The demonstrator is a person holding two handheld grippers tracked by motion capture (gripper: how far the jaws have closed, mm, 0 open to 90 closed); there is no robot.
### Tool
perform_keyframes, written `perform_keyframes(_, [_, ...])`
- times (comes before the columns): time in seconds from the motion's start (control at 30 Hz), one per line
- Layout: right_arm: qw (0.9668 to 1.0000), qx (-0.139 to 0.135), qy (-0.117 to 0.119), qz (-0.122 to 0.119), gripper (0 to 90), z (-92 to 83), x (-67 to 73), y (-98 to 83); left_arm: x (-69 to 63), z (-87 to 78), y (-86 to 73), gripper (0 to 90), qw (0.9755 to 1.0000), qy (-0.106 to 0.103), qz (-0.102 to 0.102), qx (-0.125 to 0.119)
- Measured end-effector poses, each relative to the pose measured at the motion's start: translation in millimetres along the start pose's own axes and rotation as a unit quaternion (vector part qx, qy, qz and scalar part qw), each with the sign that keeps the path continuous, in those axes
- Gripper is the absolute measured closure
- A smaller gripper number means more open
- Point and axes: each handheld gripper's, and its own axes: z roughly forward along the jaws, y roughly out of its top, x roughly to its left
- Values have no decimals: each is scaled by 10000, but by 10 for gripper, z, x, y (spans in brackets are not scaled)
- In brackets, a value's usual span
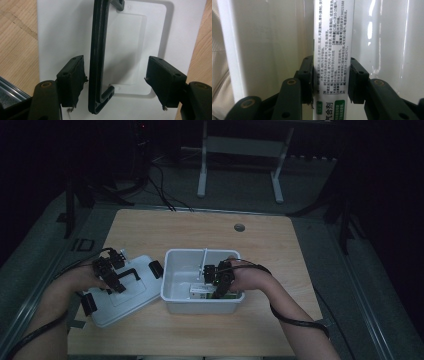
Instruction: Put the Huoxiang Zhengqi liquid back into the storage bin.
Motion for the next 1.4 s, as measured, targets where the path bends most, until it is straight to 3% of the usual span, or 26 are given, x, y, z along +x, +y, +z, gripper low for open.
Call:
perform_keyframes(0.4, [9994,-357,-32,34,593,-305,27,-85,-13,-14,17,316,10000,24,23,22])
perform_keyframes(0.67, [9979,-579,-234,149,585,-525,2,-222,-20,-1,12,316,10000,10,34,49])
perform_keyframes(0.9, [9957,-787,-377,298,572,-703,-14,-454,-24,7,2,317,10000,-42,-10,13])
perform_keyframes(1.4, [9900,-1035,-590,761,521,-851,-54,-1020,-15,-49,25,330,9999,-60,-28,-98])
